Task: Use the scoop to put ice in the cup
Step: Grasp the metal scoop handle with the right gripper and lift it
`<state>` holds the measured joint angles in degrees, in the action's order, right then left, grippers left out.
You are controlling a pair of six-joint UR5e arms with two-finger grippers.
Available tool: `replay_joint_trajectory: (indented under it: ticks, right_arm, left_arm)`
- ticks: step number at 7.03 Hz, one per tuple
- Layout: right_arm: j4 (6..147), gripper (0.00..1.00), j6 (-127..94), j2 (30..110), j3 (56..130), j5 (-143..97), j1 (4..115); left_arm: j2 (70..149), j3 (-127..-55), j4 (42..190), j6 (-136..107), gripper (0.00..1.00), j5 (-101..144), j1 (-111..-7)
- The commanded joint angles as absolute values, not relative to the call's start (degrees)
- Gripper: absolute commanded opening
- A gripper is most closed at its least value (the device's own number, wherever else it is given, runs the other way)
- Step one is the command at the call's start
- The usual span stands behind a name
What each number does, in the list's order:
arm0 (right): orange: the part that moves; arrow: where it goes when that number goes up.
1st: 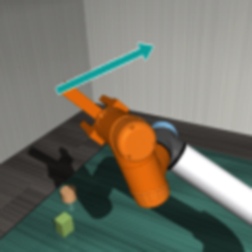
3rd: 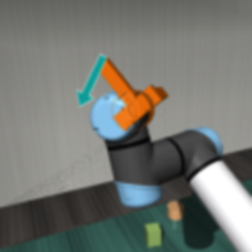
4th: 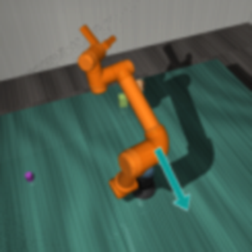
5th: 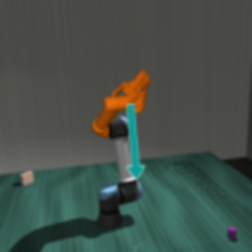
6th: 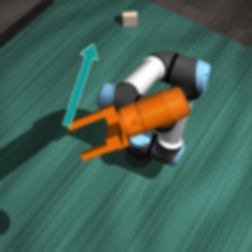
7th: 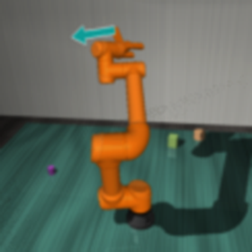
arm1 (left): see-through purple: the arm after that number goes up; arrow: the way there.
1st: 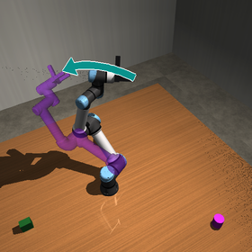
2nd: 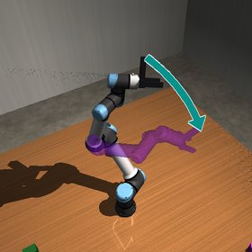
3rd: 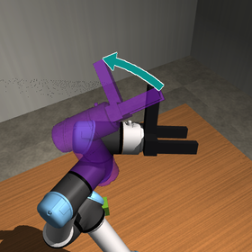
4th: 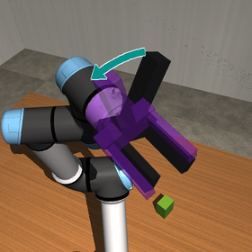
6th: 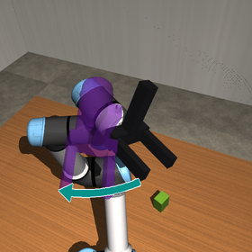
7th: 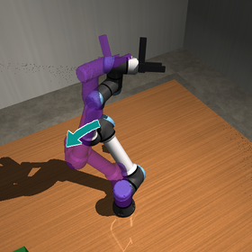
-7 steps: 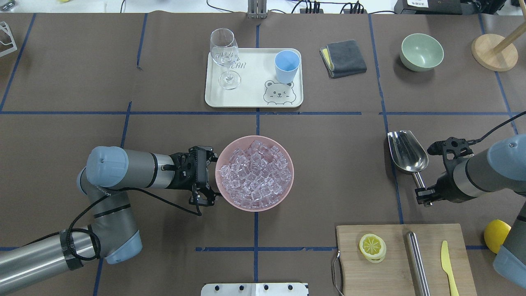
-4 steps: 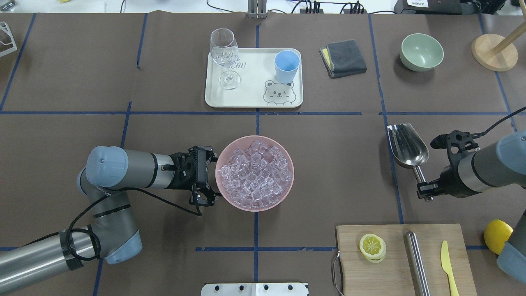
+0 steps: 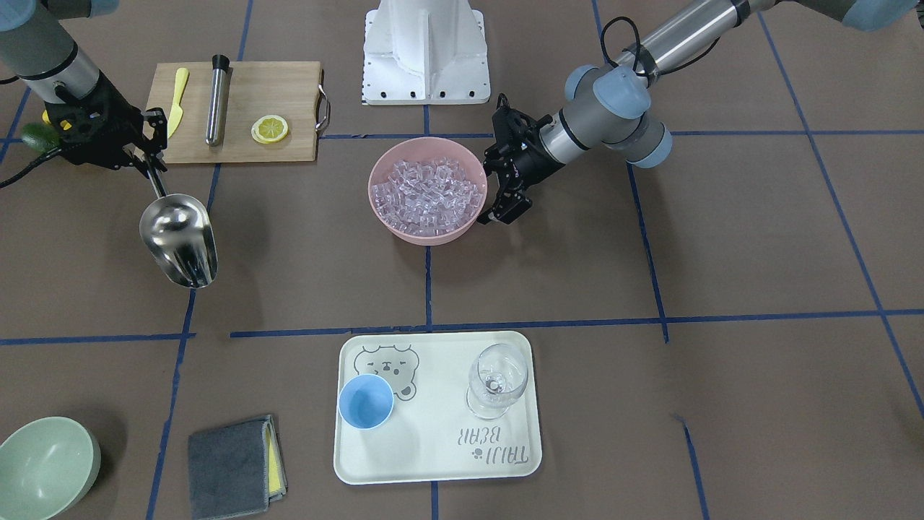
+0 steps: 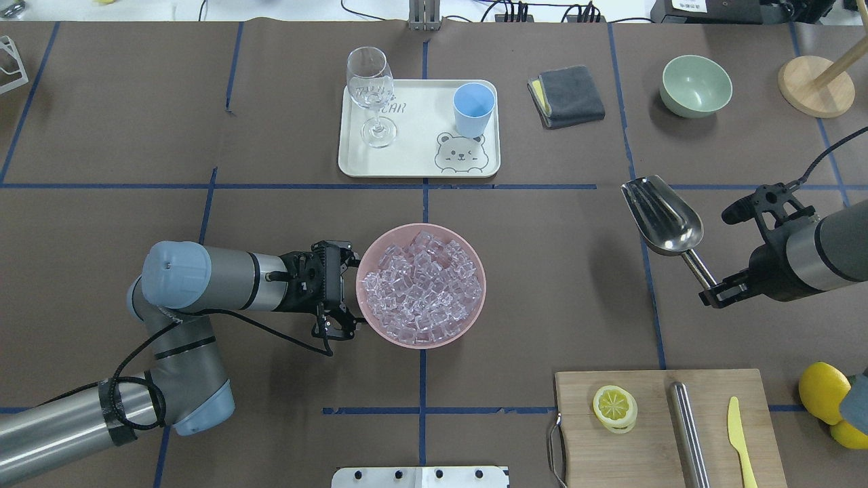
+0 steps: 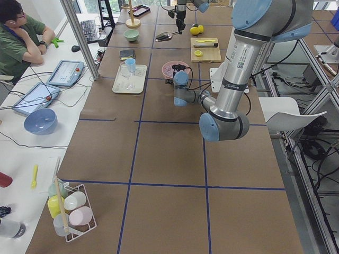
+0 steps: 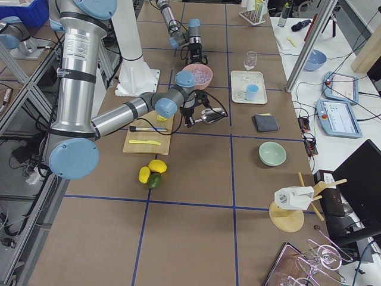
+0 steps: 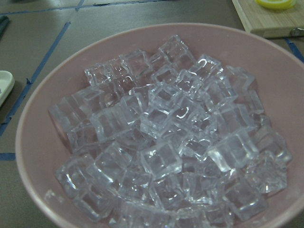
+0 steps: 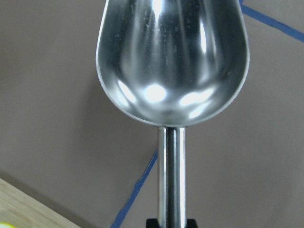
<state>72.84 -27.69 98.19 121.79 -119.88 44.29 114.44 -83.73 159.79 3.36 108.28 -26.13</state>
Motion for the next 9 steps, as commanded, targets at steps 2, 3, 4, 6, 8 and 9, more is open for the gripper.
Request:
replay_joint_trajectory:
  ticks: [2,3,4,6,8,9]
  right_arm:
    - [75.8,0.0,-20.1,93.6,123.1,-120.0,44.6]
    - [76.3,0.0,-20.1,92.3,123.2,-120.1,45.1]
    - [81.2,0.0,-20.2,91.6,123.6,-119.8,45.6]
    - [91.7,0.0,-19.0,85.7,126.1,-120.1,45.1]
    - [114.9,0.0,-12.7,70.1,127.9,-119.6,43.1]
    - [129.1,0.0,-12.7,60.7,128.1,-118.7,40.5]
  left_arm:
    - [114.4,-83.8,159.9,3.4,1.0,108.3,-26.2]
    - [114.5,-83.8,159.9,3.5,1.0,108.3,-26.1]
    - [114.5,-83.8,159.9,3.4,1.0,108.3,-26.1]
    - [114.5,-83.8,159.9,3.4,1.0,108.3,-26.1]
    - [114.5,-83.8,159.9,3.4,1.0,108.3,-26.1]
    - [114.5,-83.9,159.9,3.3,1.0,108.3,-26.1]
